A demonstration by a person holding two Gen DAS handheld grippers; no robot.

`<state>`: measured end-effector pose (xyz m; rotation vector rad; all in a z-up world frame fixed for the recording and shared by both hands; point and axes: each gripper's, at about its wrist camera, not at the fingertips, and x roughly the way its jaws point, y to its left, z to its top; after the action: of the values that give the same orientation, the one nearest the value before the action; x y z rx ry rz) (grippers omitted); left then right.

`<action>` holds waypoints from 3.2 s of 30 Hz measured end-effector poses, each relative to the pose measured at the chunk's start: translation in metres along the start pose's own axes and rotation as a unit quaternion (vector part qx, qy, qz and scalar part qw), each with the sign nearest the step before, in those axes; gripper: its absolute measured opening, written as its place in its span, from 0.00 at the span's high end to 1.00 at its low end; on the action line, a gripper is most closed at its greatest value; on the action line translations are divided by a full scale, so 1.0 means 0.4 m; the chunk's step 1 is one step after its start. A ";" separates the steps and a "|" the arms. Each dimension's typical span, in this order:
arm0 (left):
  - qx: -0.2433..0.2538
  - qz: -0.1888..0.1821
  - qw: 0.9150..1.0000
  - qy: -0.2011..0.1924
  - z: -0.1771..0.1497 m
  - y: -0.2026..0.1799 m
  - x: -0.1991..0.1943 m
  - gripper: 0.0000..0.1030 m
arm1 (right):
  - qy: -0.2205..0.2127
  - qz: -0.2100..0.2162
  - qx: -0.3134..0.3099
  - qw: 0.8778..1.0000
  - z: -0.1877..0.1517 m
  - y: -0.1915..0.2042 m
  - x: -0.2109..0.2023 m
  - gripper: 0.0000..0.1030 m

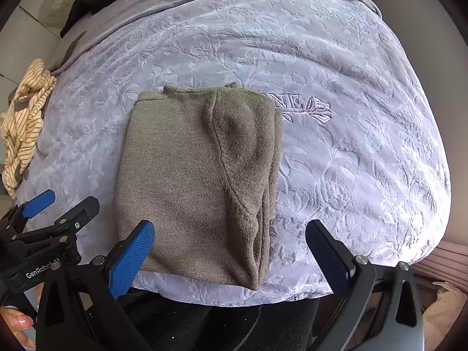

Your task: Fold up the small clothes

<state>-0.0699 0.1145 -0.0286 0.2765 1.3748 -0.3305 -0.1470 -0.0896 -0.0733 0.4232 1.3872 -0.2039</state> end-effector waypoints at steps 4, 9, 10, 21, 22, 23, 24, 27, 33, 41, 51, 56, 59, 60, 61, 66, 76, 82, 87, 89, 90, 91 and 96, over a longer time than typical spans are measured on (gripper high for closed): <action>0.000 0.000 1.000 0.000 -0.002 -0.002 0.000 0.00 | 0.001 -0.001 0.002 1.000 -0.001 -0.002 0.000 0.00; 0.001 0.000 1.000 0.000 -0.002 -0.002 0.001 0.00 | 0.001 -0.002 0.004 1.000 -0.001 -0.003 0.001 0.00; 0.001 -0.001 1.000 0.000 -0.002 -0.002 0.001 0.00 | 0.001 -0.002 0.004 1.000 0.000 -0.003 0.001 0.00; 0.002 -0.001 1.000 0.001 0.001 -0.003 0.002 0.00 | 0.002 -0.003 0.004 1.000 0.001 -0.002 0.003 0.00; 0.003 -0.001 1.000 0.001 0.000 -0.003 0.002 0.00 | 0.002 -0.003 0.005 1.000 0.000 -0.002 0.003 0.00; 0.003 -0.001 1.000 0.000 0.001 -0.004 0.002 0.00 | 0.002 -0.003 0.005 1.000 0.000 -0.002 0.003 0.00; 0.002 -0.001 1.000 0.000 0.001 -0.005 0.002 0.00 | 0.002 -0.003 0.005 1.000 0.001 -0.002 0.003 0.00; 0.003 -0.001 1.000 0.001 0.002 -0.004 0.003 0.00 | 0.003 -0.003 0.005 1.000 0.000 -0.002 0.004 0.00; 0.003 0.000 1.000 0.001 0.002 -0.004 0.004 0.00 | 0.004 -0.003 0.006 1.000 -0.001 -0.003 0.006 0.00; 0.002 0.000 1.000 0.002 0.003 -0.006 0.004 0.00 | 0.004 -0.003 0.006 1.000 0.000 -0.003 0.006 0.00; 0.002 0.000 1.000 0.002 0.005 -0.008 0.004 0.00 | 0.004 -0.003 0.005 1.000 0.001 0.000 0.004 0.00; 0.002 0.000 1.000 0.002 0.005 -0.007 0.003 0.00 | 0.004 -0.003 0.005 1.000 0.003 -0.001 0.005 0.00; 0.000 0.001 1.000 0.002 0.004 -0.008 0.004 0.00 | 0.004 -0.003 0.005 1.000 0.003 -0.001 0.004 0.00; 0.000 0.001 1.000 0.001 0.004 -0.007 0.004 0.00 | 0.004 -0.004 0.005 1.000 0.003 -0.001 0.004 0.00; 0.000 0.001 1.000 0.001 0.003 -0.007 0.004 0.00 | 0.004 -0.004 0.005 1.000 0.002 -0.001 0.005 0.00; 0.004 -0.003 1.000 0.004 0.005 -0.008 0.009 0.00 | 0.005 -0.003 0.004 1.000 0.005 -0.001 0.005 0.00; 0.007 -0.001 1.000 0.004 0.005 -0.005 0.007 0.00 | 0.005 -0.002 0.003 1.000 0.009 0.005 0.002 0.00; 0.007 0.000 1.000 0.003 0.006 -0.005 0.007 0.00 | 0.005 -0.002 0.002 1.000 0.009 0.008 0.001 0.00; 0.008 -0.001 1.000 0.003 0.006 -0.005 0.006 0.00 | 0.005 -0.003 0.000 1.000 0.011 0.012 0.000 0.00; 0.008 0.000 1.000 0.003 0.007 -0.005 0.007 0.00 | 0.005 -0.003 0.000 1.000 0.011 0.012 0.000 0.00; 0.009 0.001 1.000 0.003 0.007 -0.006 0.007 0.00 | 0.005 -0.003 0.000 1.000 0.011 0.013 0.000 0.00; 0.009 0.001 1.000 0.003 0.006 -0.007 0.007 0.00 | 0.005 -0.003 0.000 1.000 0.011 0.013 0.000 0.00; 0.006 0.005 1.000 0.004 0.010 -0.002 0.009 0.00 | 0.007 -0.004 -0.002 1.000 0.013 0.016 0.003 0.00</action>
<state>-0.0661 0.1120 -0.0316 0.2940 1.3792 -0.3305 -0.1395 -0.0858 -0.0728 0.4168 1.4035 -0.2042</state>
